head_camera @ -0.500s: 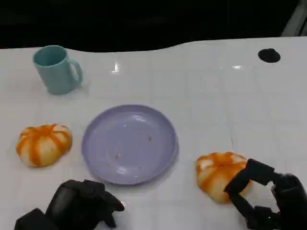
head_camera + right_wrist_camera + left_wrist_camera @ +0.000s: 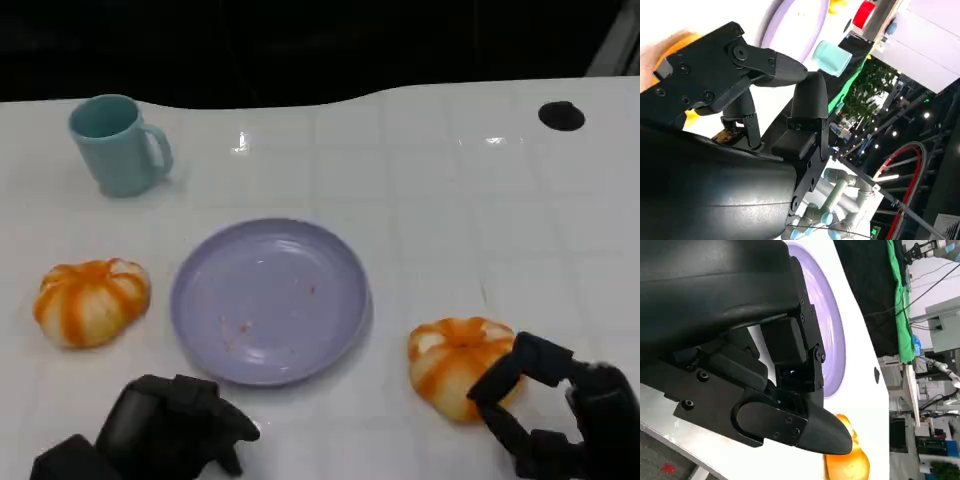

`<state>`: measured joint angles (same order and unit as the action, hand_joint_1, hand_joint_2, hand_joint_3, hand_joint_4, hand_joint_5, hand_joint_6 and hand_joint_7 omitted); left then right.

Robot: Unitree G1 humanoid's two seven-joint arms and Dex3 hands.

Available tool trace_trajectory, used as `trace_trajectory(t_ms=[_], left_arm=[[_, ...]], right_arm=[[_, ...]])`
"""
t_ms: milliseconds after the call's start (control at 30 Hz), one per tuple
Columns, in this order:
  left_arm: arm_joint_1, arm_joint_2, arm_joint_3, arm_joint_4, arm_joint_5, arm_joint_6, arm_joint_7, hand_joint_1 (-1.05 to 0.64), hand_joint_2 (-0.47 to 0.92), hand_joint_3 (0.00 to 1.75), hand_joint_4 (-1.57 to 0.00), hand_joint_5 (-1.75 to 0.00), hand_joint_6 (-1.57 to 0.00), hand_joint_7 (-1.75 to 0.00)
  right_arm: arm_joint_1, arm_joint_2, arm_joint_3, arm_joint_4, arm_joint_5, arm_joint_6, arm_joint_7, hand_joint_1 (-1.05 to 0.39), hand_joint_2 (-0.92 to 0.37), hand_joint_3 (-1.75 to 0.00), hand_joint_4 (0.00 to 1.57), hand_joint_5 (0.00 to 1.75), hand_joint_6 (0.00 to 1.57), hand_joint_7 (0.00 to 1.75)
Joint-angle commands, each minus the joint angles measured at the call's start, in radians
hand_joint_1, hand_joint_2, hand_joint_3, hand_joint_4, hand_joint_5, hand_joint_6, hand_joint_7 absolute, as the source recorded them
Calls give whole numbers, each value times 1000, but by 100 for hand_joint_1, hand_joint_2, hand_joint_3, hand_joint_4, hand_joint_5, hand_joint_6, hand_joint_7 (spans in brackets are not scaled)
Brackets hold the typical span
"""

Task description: Grasp the bread from the table and place it into the plate.

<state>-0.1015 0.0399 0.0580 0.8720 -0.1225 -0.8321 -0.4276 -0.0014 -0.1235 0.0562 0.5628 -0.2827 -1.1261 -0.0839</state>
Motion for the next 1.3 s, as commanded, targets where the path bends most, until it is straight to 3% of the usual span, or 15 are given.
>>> trace_trajectory(t_ms=[33, 300, 433, 667, 833, 1100, 1300], left_arm=[[-5, 14, 6, 3, 6, 6, 11, -105, 92, 15, -125, -112, -141, -53], [-11, 14, 6, 14, 11, -2, 17, -105, 92, 15, -125, -112, -141, -53], [-12, 12, 7, 12, 6, 1, 12, -105, 92, 15, -125, -112, -141, -53], [-17, 12, 8, 21, 3, -4, 7, -105, 92, 15, -125, -112, -140, -53], [-15, 13, 8, 19, -5, 0, 1, -105, 92, 14, -125, -112, -141, -53], [-15, 9, 5, 14, -11, 8, -5, -105, 92, 13, -125, -112, -141, -53], [-17, 11, 0, 14, 9, 5, 14, -105, 92, 13, -125, -112, -141, -52]], right_arm=[[-8, -16, -7, 2, 22, -14, 0, -33, -63, -76, 69, 150, 75, 124], [-9, -32, -26, -35, -35, -4, -19, -38, -71, -64, 66, 145, 72, 121], [-3, -50, -41, -104, -99, 40, -30, -41, -90, -34, 60, 126, 69, 93], [50, -124, -36, -377, -172, 290, 63, -49, -92, -28, 42, 75, 51, 41], [95, -237, -35, -624, -250, 488, 214, -56, -92, -22, 23, 42, 38, 11], [116, -330, 1, -812, -320, 665, 365, -62, -92, -15, 5, 25, 24, 0], [84, -339, 59, -843, -441, 773, 390, -66, -92, -12, 1, 19, 18, 0]])
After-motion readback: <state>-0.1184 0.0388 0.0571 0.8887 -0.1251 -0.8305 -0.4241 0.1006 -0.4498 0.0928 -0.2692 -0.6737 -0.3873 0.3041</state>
